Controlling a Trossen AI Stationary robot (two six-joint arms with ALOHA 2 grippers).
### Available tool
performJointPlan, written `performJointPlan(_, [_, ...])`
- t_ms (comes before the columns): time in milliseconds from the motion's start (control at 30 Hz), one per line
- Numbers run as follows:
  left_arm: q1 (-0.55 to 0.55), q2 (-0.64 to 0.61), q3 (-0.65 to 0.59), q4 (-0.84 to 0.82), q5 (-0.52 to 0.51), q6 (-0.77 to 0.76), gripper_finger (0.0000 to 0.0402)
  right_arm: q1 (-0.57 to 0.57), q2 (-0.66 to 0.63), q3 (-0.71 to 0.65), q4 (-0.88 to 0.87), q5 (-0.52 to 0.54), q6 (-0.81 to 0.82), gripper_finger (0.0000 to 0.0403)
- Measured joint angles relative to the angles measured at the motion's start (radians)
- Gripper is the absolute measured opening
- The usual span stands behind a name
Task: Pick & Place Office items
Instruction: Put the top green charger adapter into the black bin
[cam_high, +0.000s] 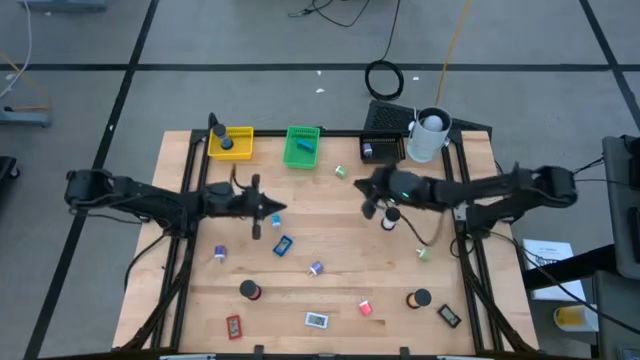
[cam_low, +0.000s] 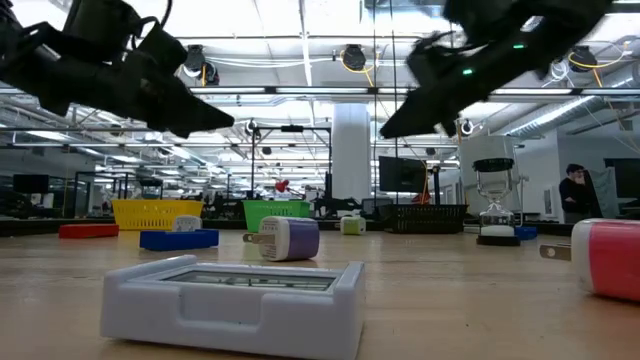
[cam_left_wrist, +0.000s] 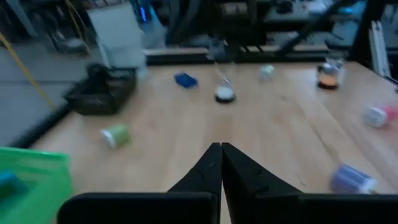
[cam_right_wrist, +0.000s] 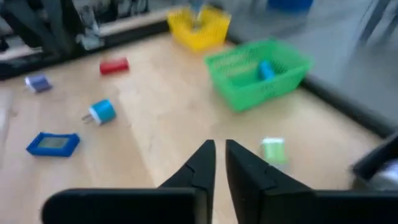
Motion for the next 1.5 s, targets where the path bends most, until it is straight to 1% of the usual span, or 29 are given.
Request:
performJointPlan(33, [0.015,0.000,-0.013,0.035,0.002,0.004,0.0004,-0.021,0.034,0.044,-0.047,-0.023,0.006,0.0047])
performJointPlan(133, [0.055,0.000,-0.033,0.096,0.002,0.007,0.0010,-0.075,0.126,0.172,-0.204,-0.023,0.006,0.0076])
performJointPlan(233, [0.080,0.000,-0.037,0.074,-0.003,0.005,0.0022,-0.109,0.211,0.279,-0.328,-0.023,-0.003,0.0109])
performJointPlan(367, [0.097,0.000,-0.037,0.055,-0.003,0.002,0.0023,-0.137,0.306,0.379,-0.430,-0.026,-0.015,0.0154])
performJointPlan(633, [0.098,0.000,-0.037,0.041,-0.004,0.039,0.0004,-0.187,0.459,0.484,-0.455,-0.026,-0.012,0.0234])
performJointPlan(700, [0.098,0.000,-0.037,0.035,-0.027,0.045,0.0004,-0.199,0.484,0.500,-0.450,-0.027,-0.022,0.0247])
performJointPlan(800, [0.099,0.000,-0.037,0.034,-0.099,0.007,0.0012,-0.220,0.498,0.510,-0.452,-0.026,-0.031,0.0258])
performJointPlan(867, [0.098,0.000,-0.037,0.030,-0.130,-0.002,0.0021,-0.234,0.504,0.513,-0.444,-0.026,-0.031,0.0260])
performJointPlan(967, [0.098,0.000,-0.037,0.033,-0.135,0.008,0.0030,-0.255,0.504,0.510,-0.447,-0.025,-0.030,0.0259])
performJointPlan(1133, [0.098,0.000,-0.036,0.043,-0.134,-0.009,0.0032,-0.276,0.503,0.511,-0.450,-0.026,-0.006,0.0257])
performJointPlan(1300, [0.098,0.000,-0.036,0.044,-0.128,0.002,0.0033,-0.290,0.527,0.511,-0.427,-0.079,-0.001,0.0256])
performJointPlan(1400, [0.098,0.000,-0.036,0.044,-0.128,-0.003,0.0033,-0.298,0.536,0.508,-0.445,-0.077,-0.018,0.0260])
performJointPlan(1500, [0.098,0.000,-0.036,0.044,-0.127,-0.002,0.0033,-0.307,0.532,0.512,-0.419,-0.078,-0.018,0.0263])
